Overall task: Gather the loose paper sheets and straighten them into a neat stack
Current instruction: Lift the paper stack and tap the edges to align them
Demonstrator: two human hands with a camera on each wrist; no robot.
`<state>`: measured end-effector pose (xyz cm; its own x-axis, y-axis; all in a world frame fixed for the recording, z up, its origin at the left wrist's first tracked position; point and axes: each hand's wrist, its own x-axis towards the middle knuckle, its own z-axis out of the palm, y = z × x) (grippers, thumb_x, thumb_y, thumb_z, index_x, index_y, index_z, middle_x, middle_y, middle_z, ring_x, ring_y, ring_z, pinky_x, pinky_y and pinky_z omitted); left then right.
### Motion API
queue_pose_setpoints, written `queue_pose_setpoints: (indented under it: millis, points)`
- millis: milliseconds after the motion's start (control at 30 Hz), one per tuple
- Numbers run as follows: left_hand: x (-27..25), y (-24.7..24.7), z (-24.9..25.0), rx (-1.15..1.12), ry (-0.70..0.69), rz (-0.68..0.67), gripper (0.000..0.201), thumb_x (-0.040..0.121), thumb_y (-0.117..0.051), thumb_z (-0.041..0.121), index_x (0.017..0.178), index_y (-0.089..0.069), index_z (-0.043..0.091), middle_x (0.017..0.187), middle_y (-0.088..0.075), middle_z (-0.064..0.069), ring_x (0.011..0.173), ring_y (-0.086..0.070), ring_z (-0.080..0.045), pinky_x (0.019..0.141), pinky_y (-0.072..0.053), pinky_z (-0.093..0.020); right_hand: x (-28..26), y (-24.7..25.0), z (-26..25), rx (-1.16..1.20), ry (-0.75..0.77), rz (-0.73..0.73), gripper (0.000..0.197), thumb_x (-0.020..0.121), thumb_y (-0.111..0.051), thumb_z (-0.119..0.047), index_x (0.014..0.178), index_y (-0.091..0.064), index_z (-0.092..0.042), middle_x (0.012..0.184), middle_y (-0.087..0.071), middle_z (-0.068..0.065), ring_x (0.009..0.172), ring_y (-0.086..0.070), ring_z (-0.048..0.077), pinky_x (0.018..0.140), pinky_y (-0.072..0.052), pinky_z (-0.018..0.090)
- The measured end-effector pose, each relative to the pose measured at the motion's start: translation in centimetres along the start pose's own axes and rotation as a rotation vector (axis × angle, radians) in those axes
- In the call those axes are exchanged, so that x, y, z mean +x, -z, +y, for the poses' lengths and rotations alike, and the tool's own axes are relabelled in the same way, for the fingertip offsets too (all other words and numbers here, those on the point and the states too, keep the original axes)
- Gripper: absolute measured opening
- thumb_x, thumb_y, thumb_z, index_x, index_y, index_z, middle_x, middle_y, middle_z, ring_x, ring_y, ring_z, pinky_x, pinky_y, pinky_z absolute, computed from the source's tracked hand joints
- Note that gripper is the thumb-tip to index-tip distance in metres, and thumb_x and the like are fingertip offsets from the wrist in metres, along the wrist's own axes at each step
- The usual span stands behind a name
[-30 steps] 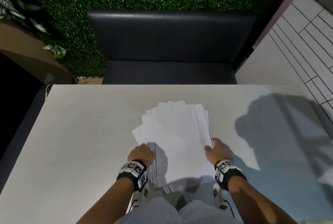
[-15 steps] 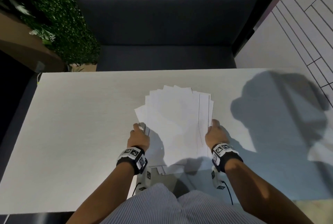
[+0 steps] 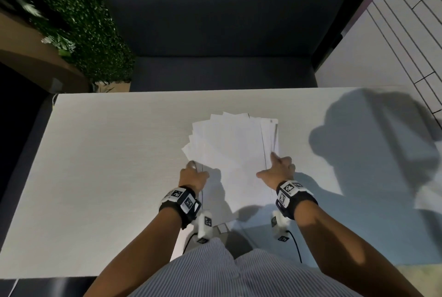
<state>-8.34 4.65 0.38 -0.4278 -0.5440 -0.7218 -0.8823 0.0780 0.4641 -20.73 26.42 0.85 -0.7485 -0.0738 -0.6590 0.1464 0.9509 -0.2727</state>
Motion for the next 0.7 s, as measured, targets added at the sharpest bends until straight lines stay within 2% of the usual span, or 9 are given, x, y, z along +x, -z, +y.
queue_pose_setpoints:
  millis: [67, 167, 267, 367, 433, 500, 567, 633, 700]
  points:
    - [-0.3, -0.6, 0.5, 0.071, -0.038, -0.048, 0.080, 0.081, -0.065, 0.028, 0.152, -0.029, 0.016, 0.145, -0.042, -0.016, 0.128, -0.048, -0.037, 0.100, -0.047, -0.039, -0.2, -0.2, -0.2, 0.004, 0.054, -0.056, 0.093, 0.079, -0.066, -0.029, 0.155, -0.012, -0.032, 0.155, -0.013, 0.005, 0.143, -0.015, 0.032, 0.110, -0.033, 0.043]
    - [0.0, -0.7, 0.7, 0.156, -0.032, 0.080, 0.080, 0.082, -0.063, 0.029, 0.151, -0.024, 0.024, 0.143, -0.037, -0.017, 0.129, -0.043, -0.042, 0.103, -0.043, -0.046, 0.1, -0.4, 0.0, 0.134, -0.064, 0.086, 0.093, 0.077, -0.064, -0.021, 0.154, -0.012, -0.026, 0.154, -0.013, 0.007, 0.142, -0.015, 0.035, 0.109, -0.036, 0.045]
    - [0.4, -0.6, 1.1, -0.034, 0.081, 0.085, 0.085, 0.079, -0.068, 0.017, 0.149, -0.020, 0.018, 0.144, -0.030, -0.017, 0.125, -0.046, -0.043, 0.102, -0.046, -0.048, 0.5, -0.3, -0.5, 0.180, -0.180, 0.109, 0.088, 0.075, -0.070, -0.018, 0.148, -0.021, -0.012, 0.147, -0.019, 0.012, 0.135, -0.030, 0.036, 0.099, -0.043, 0.041]
    - [0.4, -1.0, 1.7, -0.199, 0.165, 0.080, 0.073, 0.078, -0.069, 0.003, 0.139, -0.030, 0.006, 0.142, -0.040, -0.019, 0.123, -0.051, -0.040, 0.097, -0.050, -0.042, 0.9, 0.2, -1.3, 0.318, -0.258, 0.018, 0.101, 0.074, -0.079, -0.015, 0.149, -0.013, -0.003, 0.152, -0.024, 0.016, 0.133, -0.041, 0.035, 0.099, -0.044, 0.038]
    - [0.3, -1.2, 1.9, -0.211, 0.196, 0.067, 0.067, 0.080, -0.067, 0.000, 0.137, -0.031, 0.002, 0.137, -0.049, -0.018, 0.121, -0.054, -0.039, 0.090, -0.049, -0.037, 1.1, 0.5, -1.9, 0.347, -0.304, -0.019, 0.098, 0.077, -0.079, -0.015, 0.146, -0.012, 0.003, 0.148, -0.035, 0.018, 0.133, -0.044, 0.033, 0.096, -0.043, 0.034]
    - [0.1, -1.4, 1.9, -0.183, 0.206, 0.019, 0.064, 0.078, -0.067, 0.007, 0.135, -0.041, -0.002, 0.124, -0.059, -0.015, 0.115, -0.059, -0.038, 0.090, -0.049, -0.034, 1.1, 0.5, -2.1, 0.320, -0.313, -0.051, 0.093, 0.079, -0.078, -0.022, 0.146, -0.019, 0.003, 0.148, -0.038, 0.017, 0.134, -0.044, 0.031, 0.103, -0.041, 0.033]
    - [0.5, -1.5, 1.5, -0.119, 0.187, -0.008, 0.065, 0.067, -0.070, 0.020, 0.127, -0.057, 0.002, 0.117, -0.065, -0.013, 0.109, -0.061, -0.036, 0.097, -0.051, -0.040, 0.9, 0.2, -2.1, 0.263, -0.281, -0.108, 0.081, 0.081, -0.074, -0.031, 0.146, -0.035, 0.000, 0.150, -0.042, 0.013, 0.133, -0.047, 0.030, 0.108, -0.040, 0.033]
    - [0.7, -1.4, 1.3, -0.069, 0.170, 0.034, 0.067, 0.067, -0.072, 0.019, 0.129, -0.053, 0.008, 0.126, -0.058, -0.015, 0.116, -0.055, -0.037, 0.099, -0.048, -0.045, 0.7, 0.0, -2.0, 0.235, -0.248, -0.132, 0.077, 0.078, -0.076, -0.030, 0.143, -0.044, -0.004, 0.147, -0.048, 0.011, 0.128, -0.053, 0.030, 0.105, -0.044, 0.034]
    - [0.5, -1.2, 1.2, -0.114, 0.153, 0.077, 0.071, 0.069, -0.073, 0.010, 0.134, -0.045, 0.011, 0.131, -0.051, -0.017, 0.113, -0.054, -0.037, 0.090, -0.048, -0.041, 0.9, -0.3, -1.8, 0.316, -0.224, -0.116, 0.068, 0.073, -0.078, -0.018, 0.135, -0.055, -0.003, 0.137, -0.058, 0.012, 0.119, -0.059, 0.032, 0.101, -0.048, 0.036]
